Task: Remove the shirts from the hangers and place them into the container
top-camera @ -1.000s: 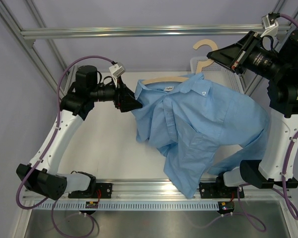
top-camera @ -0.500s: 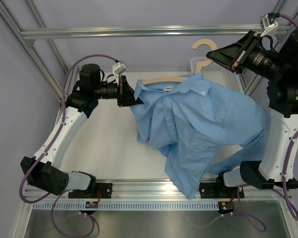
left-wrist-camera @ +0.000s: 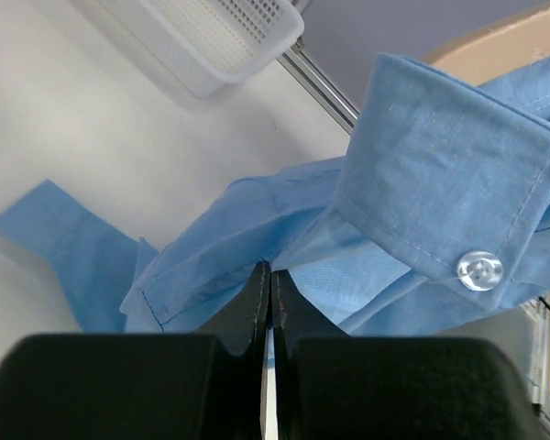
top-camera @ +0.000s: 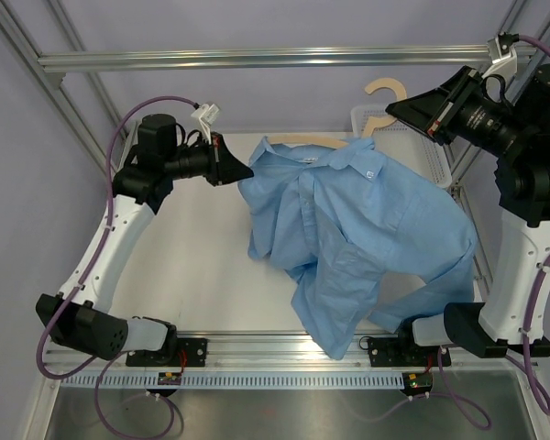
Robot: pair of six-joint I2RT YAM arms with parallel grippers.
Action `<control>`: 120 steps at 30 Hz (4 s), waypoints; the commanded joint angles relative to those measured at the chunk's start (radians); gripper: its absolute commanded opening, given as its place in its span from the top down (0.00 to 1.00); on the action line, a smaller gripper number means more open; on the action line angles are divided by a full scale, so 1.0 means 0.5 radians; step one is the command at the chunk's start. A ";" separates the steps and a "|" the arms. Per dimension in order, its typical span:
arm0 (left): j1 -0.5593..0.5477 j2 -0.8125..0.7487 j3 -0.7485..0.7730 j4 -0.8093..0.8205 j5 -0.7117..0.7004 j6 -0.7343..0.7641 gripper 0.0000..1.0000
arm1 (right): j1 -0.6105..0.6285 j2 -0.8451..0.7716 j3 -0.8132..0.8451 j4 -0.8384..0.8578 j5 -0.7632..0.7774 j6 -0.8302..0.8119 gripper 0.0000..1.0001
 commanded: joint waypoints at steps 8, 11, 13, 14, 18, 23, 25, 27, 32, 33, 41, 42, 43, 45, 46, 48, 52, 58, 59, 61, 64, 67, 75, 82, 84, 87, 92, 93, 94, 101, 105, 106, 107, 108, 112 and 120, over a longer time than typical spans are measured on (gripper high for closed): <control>-0.115 -0.254 -0.442 0.097 -0.074 -0.250 1.00 | -0.010 -0.095 0.157 0.317 0.392 0.010 1.00; -0.118 -0.304 -0.494 0.079 -0.069 -0.216 1.00 | -0.010 -0.043 0.295 0.259 0.451 -0.033 1.00; -0.121 -0.304 -0.500 0.057 -0.041 -0.216 1.00 | -0.010 -0.012 0.359 0.250 0.457 -0.021 1.00; -0.124 -0.313 -0.510 0.066 -0.041 -0.228 1.00 | -0.010 -0.021 0.353 0.265 0.475 -0.018 1.00; -0.173 -0.340 -0.583 0.128 -0.026 -0.274 1.00 | -0.010 -0.034 0.353 0.339 0.476 0.022 1.00; -0.317 -0.380 -0.611 0.388 0.149 -0.357 1.00 | -0.010 -0.070 0.094 0.507 0.313 0.138 1.00; -0.391 -0.374 -0.611 0.483 0.174 -0.406 1.00 | -0.010 -0.077 0.062 0.547 0.255 0.169 1.00; -0.483 -0.353 -0.580 0.481 0.122 -0.412 1.00 | -0.010 -0.028 0.099 0.538 0.181 0.163 1.00; -0.526 -0.374 -0.449 0.261 -0.123 -0.244 1.00 | -0.010 -0.006 0.127 0.412 0.068 0.108 1.00; -0.526 -0.362 -0.321 0.065 -0.203 -0.207 0.95 | -0.010 -0.021 0.105 0.397 0.037 0.087 1.00; -0.526 -0.334 0.285 -0.528 -1.074 -0.099 0.56 | -0.010 -0.144 -0.232 0.357 -0.077 -0.079 1.00; -0.526 -0.337 0.334 -0.565 -1.135 -0.115 0.55 | -0.010 -0.169 -0.260 0.354 -0.074 -0.101 1.00; -0.526 -0.350 0.398 -0.617 -1.264 -0.185 0.53 | -0.010 -0.181 -0.284 0.345 -0.068 -0.125 1.00; -0.526 -0.365 0.450 -0.645 -1.341 -0.249 0.52 | -0.010 -0.215 -0.358 0.339 -0.049 -0.187 1.00; -0.526 -0.371 0.469 -0.657 -1.393 -0.350 0.54 | 0.008 -0.224 -0.383 0.342 -0.028 -0.208 1.00; -0.526 -0.353 0.542 -0.673 -1.400 -0.479 0.58 | 0.048 -0.239 -0.404 0.323 0.082 -0.291 1.00; -0.572 -0.270 0.647 -0.719 -1.391 -1.003 0.79 | 0.244 -0.258 -0.410 0.314 0.349 -0.450 1.00; -0.729 -0.141 0.794 -0.618 -1.394 -1.393 0.66 | 0.526 -0.340 -0.670 0.492 0.892 -0.677 1.00; -0.729 -0.141 0.770 -0.572 -1.376 -1.452 0.66 | 0.581 -0.368 -0.711 0.516 0.944 -0.699 1.00; -0.729 -0.144 0.654 -0.428 -1.275 -1.663 0.63 | 0.612 -0.393 -0.824 0.593 1.098 -0.751 1.00; -0.738 -0.144 0.519 -0.232 -1.186 -1.905 0.60 | 0.622 -0.414 -0.898 0.648 1.157 -0.797 1.00; -0.741 -0.196 0.295 0.016 -1.130 -2.187 0.59 | 0.625 -0.390 -0.892 0.645 1.138 -0.813 1.00; -0.842 -0.169 -0.141 0.612 -1.130 -2.780 0.57 | 0.637 -0.332 -0.822 0.639 1.025 -0.819 1.00; -0.867 -0.003 -0.040 0.766 -1.197 -2.894 0.57 | 0.655 -0.304 -0.736 0.572 1.031 -0.877 1.00; -0.870 0.061 0.018 0.772 -1.207 -2.919 0.57 | 0.659 -0.304 -0.730 0.563 1.037 -0.886 1.00; -0.879 0.113 0.073 0.790 -1.219 -2.937 0.56 | 0.665 -0.313 -0.714 0.560 1.028 -0.889 1.00; -0.888 0.199 0.107 0.861 -1.240 -2.986 0.56 | 0.698 -0.307 -0.674 0.523 1.015 -0.908 1.00; -0.898 0.218 0.122 0.867 -1.234 -2.986 0.55 | 0.705 -0.307 -0.674 0.523 1.012 -0.911 1.00; -0.901 0.230 0.150 0.849 -1.234 -2.983 0.55 | 0.708 -0.307 -0.671 0.520 1.012 -0.920 1.00; -0.925 0.288 0.181 0.852 -1.250 -2.980 0.54 | 0.726 -0.292 -0.607 0.474 0.979 -0.929 1.00; -0.940 0.340 0.214 0.837 -1.247 -2.977 0.53 | 0.732 -0.282 -0.582 0.461 0.963 -0.935 1.00; -0.944 0.340 0.214 0.840 -1.253 -2.980 0.52 | 0.738 -0.276 -0.576 0.455 0.954 -0.935 1.00; -0.950 0.344 0.214 0.837 -1.259 -2.980 0.52 | 0.741 -0.276 -0.570 0.446 0.948 -0.938 1.00; -0.953 0.356 0.220 0.840 -1.265 -2.977 0.52 | 0.744 -0.273 -0.564 0.446 0.945 -0.938 1.00; -0.956 0.371 0.199 0.898 -1.274 -2.983 0.61 | 0.772 -0.276 -0.561 0.428 0.939 -0.954 1.00; -0.950 0.347 0.147 1.030 -1.253 -2.959 1.00 | 0.784 -0.282 -0.570 0.385 0.920 -0.969 1.00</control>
